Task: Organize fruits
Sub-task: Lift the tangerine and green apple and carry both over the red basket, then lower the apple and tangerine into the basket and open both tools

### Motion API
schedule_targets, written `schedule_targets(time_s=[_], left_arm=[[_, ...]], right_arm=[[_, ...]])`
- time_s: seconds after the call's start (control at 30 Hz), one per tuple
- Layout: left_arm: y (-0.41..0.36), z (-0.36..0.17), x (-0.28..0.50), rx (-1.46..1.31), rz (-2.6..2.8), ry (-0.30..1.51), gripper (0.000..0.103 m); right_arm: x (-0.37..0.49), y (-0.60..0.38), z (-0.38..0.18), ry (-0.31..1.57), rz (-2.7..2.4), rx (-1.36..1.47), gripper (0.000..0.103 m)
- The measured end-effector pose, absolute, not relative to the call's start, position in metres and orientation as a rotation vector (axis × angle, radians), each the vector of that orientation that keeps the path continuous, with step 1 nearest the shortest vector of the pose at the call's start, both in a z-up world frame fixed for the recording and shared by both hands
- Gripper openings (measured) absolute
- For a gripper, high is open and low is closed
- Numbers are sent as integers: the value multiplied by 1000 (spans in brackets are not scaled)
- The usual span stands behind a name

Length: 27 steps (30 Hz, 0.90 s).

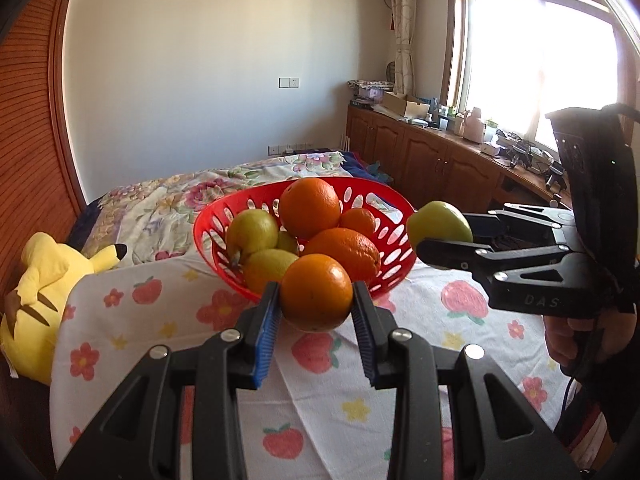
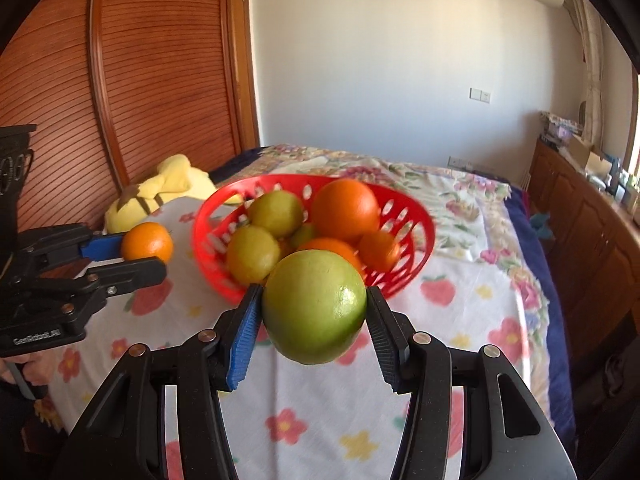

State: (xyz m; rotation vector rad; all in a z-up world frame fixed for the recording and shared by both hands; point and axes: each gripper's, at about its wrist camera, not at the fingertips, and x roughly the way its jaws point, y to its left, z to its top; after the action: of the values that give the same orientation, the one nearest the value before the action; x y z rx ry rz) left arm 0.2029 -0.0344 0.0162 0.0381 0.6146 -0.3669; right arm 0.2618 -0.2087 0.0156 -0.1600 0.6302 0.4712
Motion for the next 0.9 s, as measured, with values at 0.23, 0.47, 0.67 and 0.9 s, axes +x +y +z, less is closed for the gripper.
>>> schedule_targets(time_s=[0.23, 0.47, 0.67, 0.9], left_arm=[[-40, 19, 235, 72, -357, 624, 33], [-46, 20, 267, 86, -354, 632, 33], [-52, 14, 293, 87, -359, 648, 33], [-59, 10, 314, 97, -357, 660, 33]], right_arm=[[301, -208, 9, 647, 460, -175, 52], [330, -205, -6, 673, 468, -172, 52], [342, -204, -15, 677, 468, -182, 53], [347, -205, -17, 674, 473, -175, 53]])
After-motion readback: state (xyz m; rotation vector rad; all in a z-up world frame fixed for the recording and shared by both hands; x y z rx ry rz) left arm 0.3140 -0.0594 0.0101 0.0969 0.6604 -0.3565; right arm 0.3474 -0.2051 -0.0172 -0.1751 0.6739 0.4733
